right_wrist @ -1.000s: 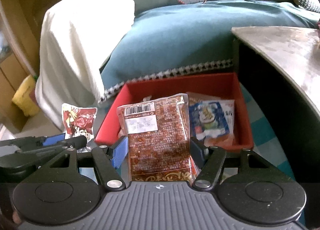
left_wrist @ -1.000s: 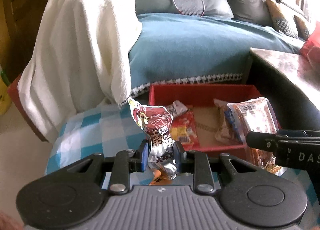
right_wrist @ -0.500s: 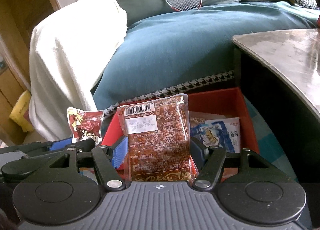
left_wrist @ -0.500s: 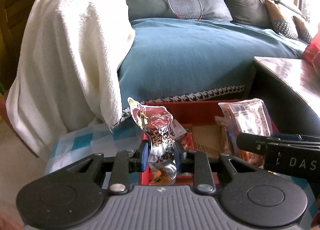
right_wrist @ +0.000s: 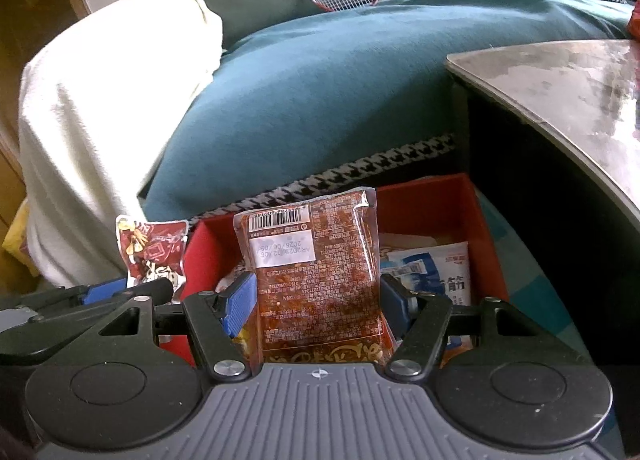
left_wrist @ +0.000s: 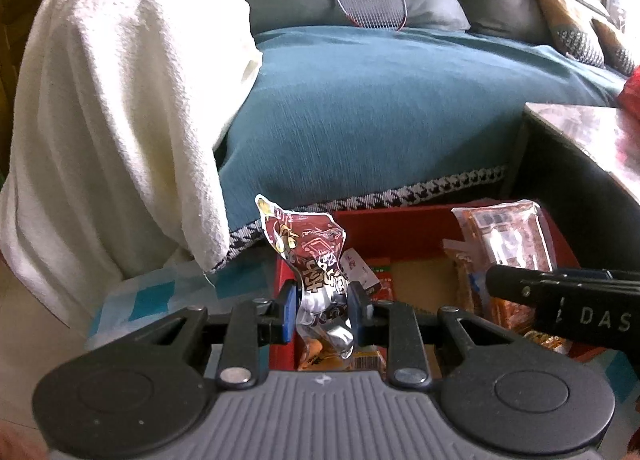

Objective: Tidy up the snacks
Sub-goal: 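Lift both packets and carry them over the red box, then lower both packets into the red box and open both tools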

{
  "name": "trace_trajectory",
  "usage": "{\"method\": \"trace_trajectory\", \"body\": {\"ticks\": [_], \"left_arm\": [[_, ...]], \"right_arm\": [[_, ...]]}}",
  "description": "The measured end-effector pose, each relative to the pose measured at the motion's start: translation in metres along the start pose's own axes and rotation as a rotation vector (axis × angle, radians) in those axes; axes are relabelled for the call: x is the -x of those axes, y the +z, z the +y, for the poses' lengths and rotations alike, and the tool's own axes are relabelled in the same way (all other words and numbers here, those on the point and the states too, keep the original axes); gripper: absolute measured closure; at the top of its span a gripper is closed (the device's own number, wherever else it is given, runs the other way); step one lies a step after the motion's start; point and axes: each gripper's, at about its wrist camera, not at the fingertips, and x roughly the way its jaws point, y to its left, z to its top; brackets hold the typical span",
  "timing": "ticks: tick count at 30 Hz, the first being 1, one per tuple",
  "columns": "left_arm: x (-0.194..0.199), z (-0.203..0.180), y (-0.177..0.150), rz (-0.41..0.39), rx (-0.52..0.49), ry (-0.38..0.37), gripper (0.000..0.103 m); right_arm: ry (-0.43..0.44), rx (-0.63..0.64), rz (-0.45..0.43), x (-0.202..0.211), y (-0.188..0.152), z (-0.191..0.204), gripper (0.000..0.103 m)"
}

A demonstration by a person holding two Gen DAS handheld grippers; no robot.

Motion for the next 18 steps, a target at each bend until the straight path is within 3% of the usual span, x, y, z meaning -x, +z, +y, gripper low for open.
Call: {"method": "trace_trajectory", "body": {"ticks": [18], "left_arm": [[-0.035,0.003,0.0,0.046,-0.015,0.029,0.082]], "right_arm": [[-0.037,-0.011,0.049,-0.03,0.0,-0.011,0.031]]}}
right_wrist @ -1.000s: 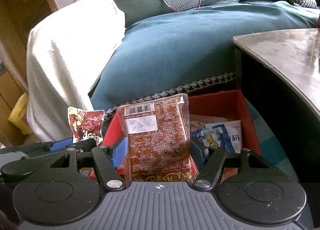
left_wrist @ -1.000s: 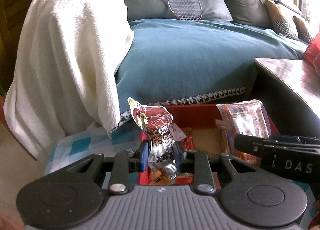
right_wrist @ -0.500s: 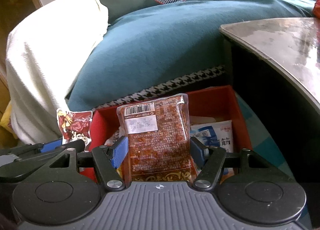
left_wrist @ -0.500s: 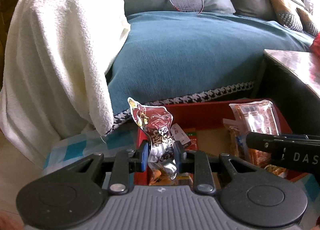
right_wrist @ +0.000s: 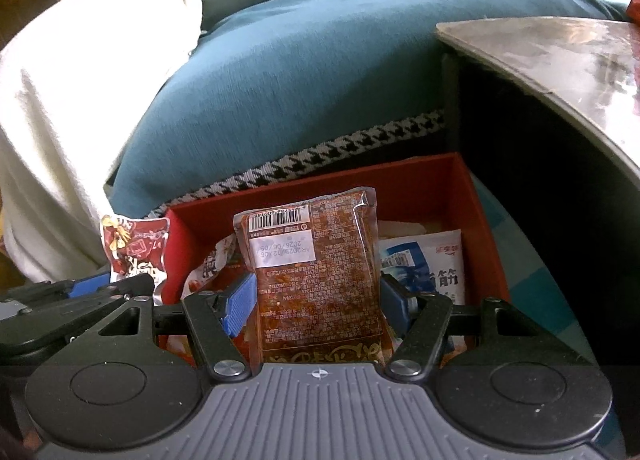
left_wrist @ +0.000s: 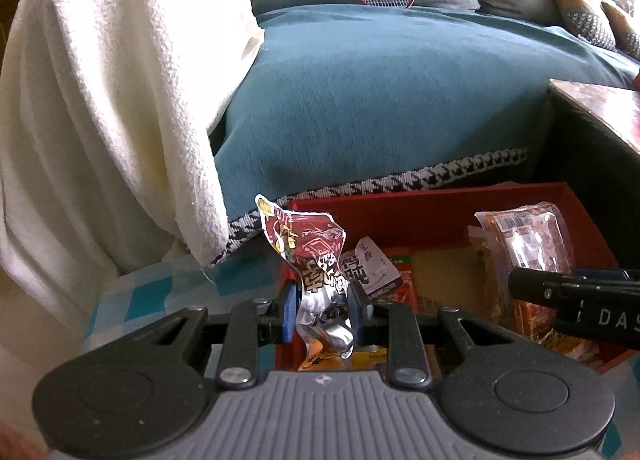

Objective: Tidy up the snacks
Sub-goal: 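Lower both packets into the red box and open both tools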

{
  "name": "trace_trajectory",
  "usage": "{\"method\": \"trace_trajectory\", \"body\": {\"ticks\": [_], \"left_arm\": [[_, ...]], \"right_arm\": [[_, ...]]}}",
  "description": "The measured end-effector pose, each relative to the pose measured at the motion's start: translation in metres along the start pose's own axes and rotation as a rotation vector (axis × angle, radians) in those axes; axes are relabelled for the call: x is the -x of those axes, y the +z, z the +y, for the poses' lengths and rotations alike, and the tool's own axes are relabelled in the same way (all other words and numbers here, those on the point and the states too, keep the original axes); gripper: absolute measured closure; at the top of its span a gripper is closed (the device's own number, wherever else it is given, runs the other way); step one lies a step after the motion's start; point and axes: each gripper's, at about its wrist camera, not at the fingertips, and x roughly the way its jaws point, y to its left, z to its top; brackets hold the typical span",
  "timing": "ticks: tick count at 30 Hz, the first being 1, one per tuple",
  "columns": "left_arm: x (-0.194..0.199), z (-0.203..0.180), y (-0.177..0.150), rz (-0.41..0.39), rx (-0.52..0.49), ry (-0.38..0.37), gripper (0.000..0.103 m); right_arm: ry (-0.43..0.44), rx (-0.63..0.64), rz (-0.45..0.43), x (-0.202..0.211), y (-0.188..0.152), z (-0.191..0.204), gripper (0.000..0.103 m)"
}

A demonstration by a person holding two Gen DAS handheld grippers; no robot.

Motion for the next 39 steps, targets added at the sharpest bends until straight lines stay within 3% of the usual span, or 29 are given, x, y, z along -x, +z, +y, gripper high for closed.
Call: {"method": "trace_trajectory", "body": {"ticks": [18,26,33,35,39], "left_arm": [[-0.027,-0.002,0.001,0.036,-0.023,0.004,0.082],[-0.026,-0.004,0.0,0.049,-0.035,-0.008,0.067],[-0.02,-0.009,0.0,0.03,-0.056,0.001,0.06],[-0.017,-0.009,0.001,0.02,-0.062,0.029,0.045],[-0.012,-0.006,0.003,-0.004,-0.067,0.045,0.044]], "right_arm": [[-0.034,0.009,0.036,-0.026,0.002,-0.005,0.031],[-0.041,0.016,0.042,-0.023,0.001,-0.004,0.028],[-0.041,0.03,0.041,-0.018,0.001,-0.002,0.027],[-0.04,0.03,0.038,-0.015,0.002,-0.003,0.027],[-0.036,0.029,0.032,-0.009,0.003,-0.003,0.027]]}}
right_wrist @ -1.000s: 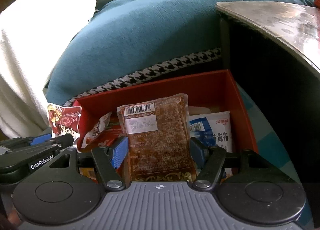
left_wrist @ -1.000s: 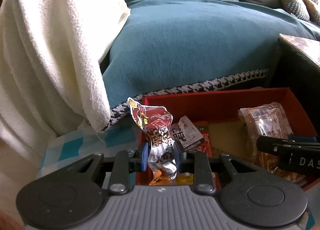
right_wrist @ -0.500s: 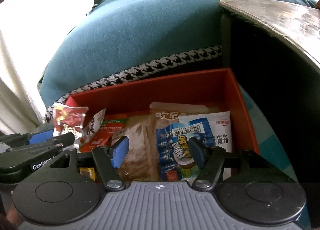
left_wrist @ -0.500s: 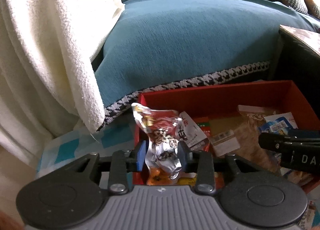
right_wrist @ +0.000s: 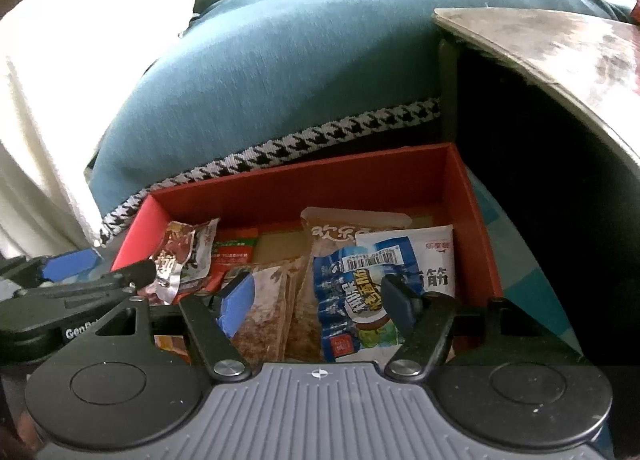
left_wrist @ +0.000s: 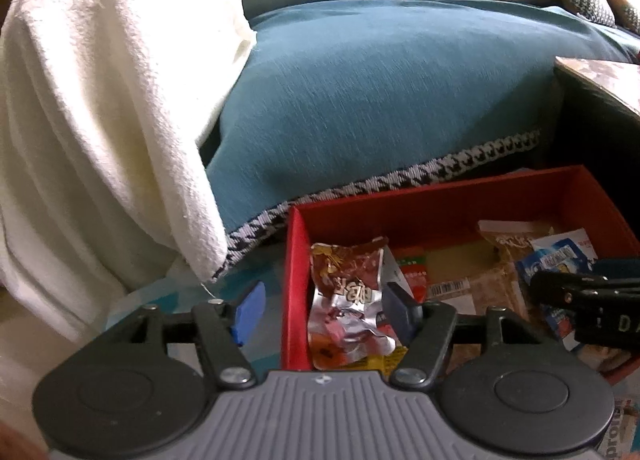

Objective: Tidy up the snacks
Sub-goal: 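Lower both packets into the red box and open both tools, then withdraw both tools from the box toward the remaining packets on the cloth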

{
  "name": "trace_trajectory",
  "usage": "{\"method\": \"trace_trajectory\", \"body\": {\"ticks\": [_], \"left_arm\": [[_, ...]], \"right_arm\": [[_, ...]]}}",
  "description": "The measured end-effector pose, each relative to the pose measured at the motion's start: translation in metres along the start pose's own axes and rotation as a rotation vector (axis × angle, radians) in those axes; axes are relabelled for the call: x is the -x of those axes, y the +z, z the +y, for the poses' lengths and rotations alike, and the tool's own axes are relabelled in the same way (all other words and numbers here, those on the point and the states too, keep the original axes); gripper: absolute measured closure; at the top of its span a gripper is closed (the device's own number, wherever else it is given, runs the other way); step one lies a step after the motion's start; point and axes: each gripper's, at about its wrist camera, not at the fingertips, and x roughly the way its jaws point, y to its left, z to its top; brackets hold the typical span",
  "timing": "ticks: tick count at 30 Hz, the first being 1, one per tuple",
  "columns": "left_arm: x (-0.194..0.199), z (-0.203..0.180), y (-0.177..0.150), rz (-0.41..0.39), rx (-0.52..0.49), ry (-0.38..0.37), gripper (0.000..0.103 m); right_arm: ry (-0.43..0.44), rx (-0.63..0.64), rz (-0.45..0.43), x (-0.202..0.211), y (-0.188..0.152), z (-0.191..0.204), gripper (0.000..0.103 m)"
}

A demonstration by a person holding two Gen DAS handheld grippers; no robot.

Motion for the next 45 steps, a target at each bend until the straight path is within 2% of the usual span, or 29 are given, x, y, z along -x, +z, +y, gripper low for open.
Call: {"method": "trace_trajectory", "body": {"ticks": [11,21,26,31,35,38,45], "left_arm": [[0.021,0.001,-0.003,-0.022,0.002,-0.034,0.044],[0.052,-0.009,-0.017,-0.033,-0.021,-0.08,0.044],[0.068,-0.024,-0.034,-0.004,-0.056,-0.147,0.044],[0.083,-0.058,-0.053,0.054,-0.119,-0.265,0.042],[0.085,-0.097,-0.067,0.092,-0.178,-0.298,0.04],[0.08,-0.128,-0.073,0.137,-0.193,-0.316,0.039],[0.063,-0.172,-0.079,0.213,-0.189,-0.253,0.037]], "right_arm": [[0.008,0.045,-0.02,0.028,-0.005,0.006,0.024],[0.031,0.079,0.007,0.054,-0.02,0.0,0.021],[0.002,0.051,0.008,0.08,-0.032,-0.022,0.02],[-0.045,0.02,-0.004,0.119,-0.051,-0.05,0.019],[-0.057,-0.02,-0.011,0.155,-0.076,-0.072,0.017],[-0.026,-0.056,-0.019,0.174,-0.09,-0.085,0.016],[0.03,-0.084,-0.046,0.186,-0.09,-0.096,0.016]]}}
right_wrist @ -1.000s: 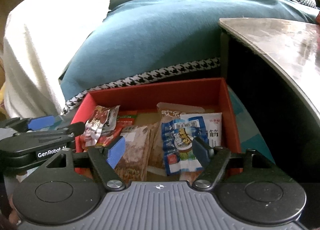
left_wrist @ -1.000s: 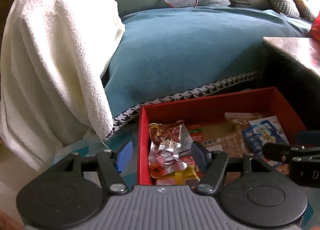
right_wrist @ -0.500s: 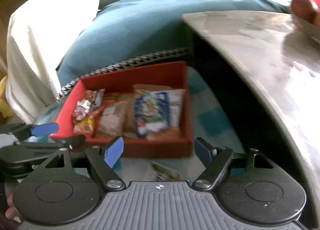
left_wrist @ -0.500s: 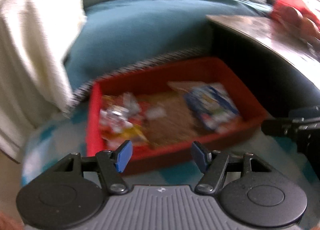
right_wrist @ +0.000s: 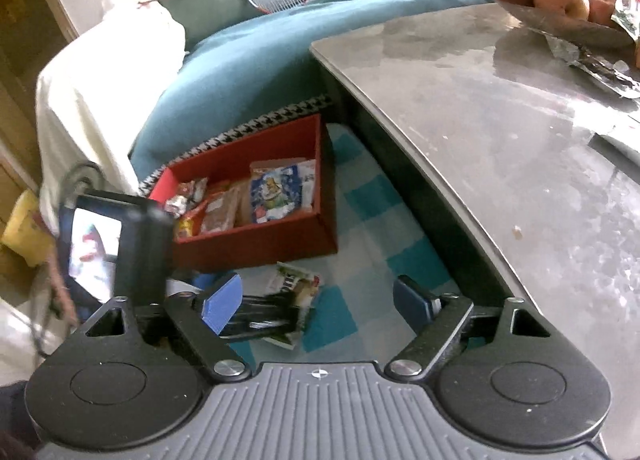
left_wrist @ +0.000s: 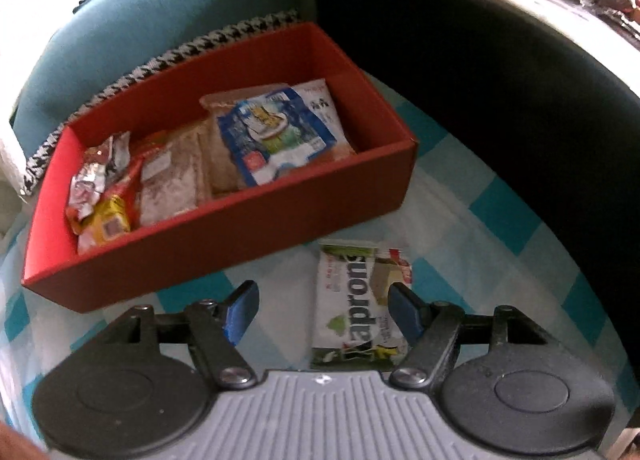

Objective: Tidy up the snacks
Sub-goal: 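Withdraw both tools from the box toward the remaining packets on the cloth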

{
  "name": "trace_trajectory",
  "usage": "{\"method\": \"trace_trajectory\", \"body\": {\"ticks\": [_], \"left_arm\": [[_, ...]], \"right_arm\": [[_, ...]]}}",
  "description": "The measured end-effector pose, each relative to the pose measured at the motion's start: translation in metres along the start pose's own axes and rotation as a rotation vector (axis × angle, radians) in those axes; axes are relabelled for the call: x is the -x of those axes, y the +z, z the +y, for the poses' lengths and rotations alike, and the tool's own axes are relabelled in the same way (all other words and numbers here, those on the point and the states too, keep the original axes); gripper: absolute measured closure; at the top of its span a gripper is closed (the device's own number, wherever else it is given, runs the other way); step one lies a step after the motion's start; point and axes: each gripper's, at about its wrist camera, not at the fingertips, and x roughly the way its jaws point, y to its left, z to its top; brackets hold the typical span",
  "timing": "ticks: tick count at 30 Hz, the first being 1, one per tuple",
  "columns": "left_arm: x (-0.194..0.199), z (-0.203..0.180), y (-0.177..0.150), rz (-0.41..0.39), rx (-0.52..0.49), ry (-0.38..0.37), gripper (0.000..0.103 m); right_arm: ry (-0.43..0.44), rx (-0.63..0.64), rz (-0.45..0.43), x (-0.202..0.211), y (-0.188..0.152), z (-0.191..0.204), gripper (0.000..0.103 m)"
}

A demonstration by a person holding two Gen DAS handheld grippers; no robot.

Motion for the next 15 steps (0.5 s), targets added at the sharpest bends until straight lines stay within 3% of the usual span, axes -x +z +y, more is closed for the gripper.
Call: {"method": "trace_trajectory", "body": {"ticks": [6,11,15], "left_arm": [[-0.006,-0.003,0.003,0.015,0.046,0.03,0.03],[-0.005,0.01,0.005,0.048,0.131,-0.062,0.031],[-0.007,-0.006,0.005,0.049,0.065,-0.037,0.031]], "right_arm": [[0.024,0.011,0.007,0.0,0.002,-0.001,0.016],[0.027,0.01,-0.005,0.005,0.001,-0.002,0.015],[0.025,0.006,-0.003,0.004,0.001,-0.003,0.015]]}}
